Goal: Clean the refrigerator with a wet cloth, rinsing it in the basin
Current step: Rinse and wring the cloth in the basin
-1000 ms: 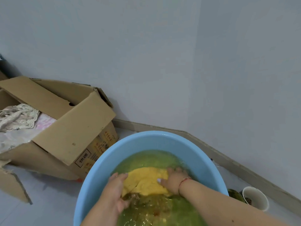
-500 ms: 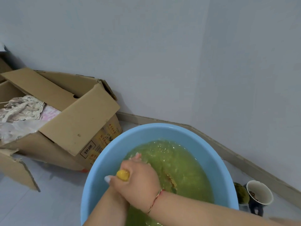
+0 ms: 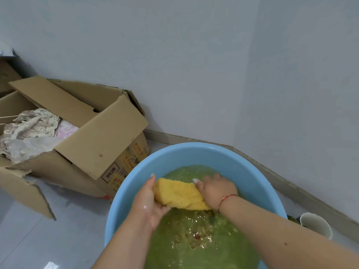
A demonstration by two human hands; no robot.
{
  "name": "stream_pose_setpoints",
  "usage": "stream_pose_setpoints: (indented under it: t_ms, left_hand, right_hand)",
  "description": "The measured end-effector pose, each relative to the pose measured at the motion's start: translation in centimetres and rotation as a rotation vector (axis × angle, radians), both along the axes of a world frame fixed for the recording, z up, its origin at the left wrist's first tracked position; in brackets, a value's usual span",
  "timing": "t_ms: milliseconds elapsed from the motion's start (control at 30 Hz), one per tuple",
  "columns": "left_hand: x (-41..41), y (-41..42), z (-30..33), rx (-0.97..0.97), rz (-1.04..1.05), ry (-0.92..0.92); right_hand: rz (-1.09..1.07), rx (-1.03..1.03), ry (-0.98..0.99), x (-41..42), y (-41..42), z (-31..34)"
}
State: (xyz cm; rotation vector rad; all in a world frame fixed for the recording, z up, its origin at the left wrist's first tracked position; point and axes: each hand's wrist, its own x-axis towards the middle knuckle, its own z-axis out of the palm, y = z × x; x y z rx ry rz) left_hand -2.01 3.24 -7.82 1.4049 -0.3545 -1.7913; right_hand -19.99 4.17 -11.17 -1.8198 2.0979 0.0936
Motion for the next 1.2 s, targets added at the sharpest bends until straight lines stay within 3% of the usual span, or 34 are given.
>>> stream_pose_setpoints:
  t_ms: [67, 133, 167, 267, 300, 367, 433, 500, 600, 700, 833, 933, 1000, 1133, 1200]
  left_hand:
    - [1.6, -0.1, -1.1, -0.036, -0.063, -0.234]
    - [2.5, 0.1, -1.8, -0.075, -0.263, -0.497]
    - [2.6, 0.3, -1.9, -0.094, -0.392, -0.674]
    - [2.0, 0.9, -0.9, -0.302, -0.814, -1.432]
    - [1.8, 0.9, -0.6, -0.407, -0.885, -1.564]
    - [1.3, 1.0, -0.4, -0.619, -0.996, -1.439]
    - [0.5, 1.3, -0.1, -0.733, -1.034, -1.021]
    - [-0.3, 1.5, -0.3, -0.721, -0.909, -0.704]
    - [-0.9, 1.5, -0.1, -0.708, -0.658, -0.594]
    - [-1.0, 0.8, 0.5, -0.588, -0.451, -0.387]
    - [-1.7, 0.2, 1.8, -0.499, -0.154, 0.019]
    - [-2.0, 0.3, 2.8, -0.46, -0.067, 0.326]
    - [-1.7, 0.4, 2.7, -0.412, 0.0, 0.492]
    - [-1.0, 0.6, 2.7, -0.435, -0.209, 0.495]
    - [-0.2, 0.3, 2.9, -0.531, -0.384, 0.172]
  right_hand:
    - [0.023, 0.153, -0.006, -0.8, 0.3, -0.6]
    - [0.115, 0.29, -0.001, -1.0, 0.8, -1.1]
    - [0.165, 0.338, 0.047, -0.8, 1.0, -1.3]
    - [0.257, 0.383, 0.139, 0.5, 0.9, -1.4]
    - [0.298, 0.376, 0.134, 0.8, 0.6, -0.7]
    - [0.371, 0.349, 0.109, 1.2, -0.1, 1.6]
    - [0.439, 0.253, 0.075, 1.5, -0.6, 4.9]
    - [0.503, 0.097, -0.013, 1.7, -0.7, 8.7]
    - [0.464, -0.093, -0.321, 1.2, -1.1, 12.4]
    - [0.226, -0.256, -0.698, -1.2, -2.2, 12.3]
    - [-0.126, -0.088, -1.143, -1.8, -1.7, 6.6]
    - [-0.209, 0.141, -1.545, 1.2, -0.3, 3.1]
    - [-0.242, 0.292, -1.692, 3.1, 0.4, 3.0]
    - [-0.327, 0.421, -1.63, 3.1, 0.7, 3.8]
    - [-0.386, 0.505, -1.625, 2.1, 0.6, 4.8]
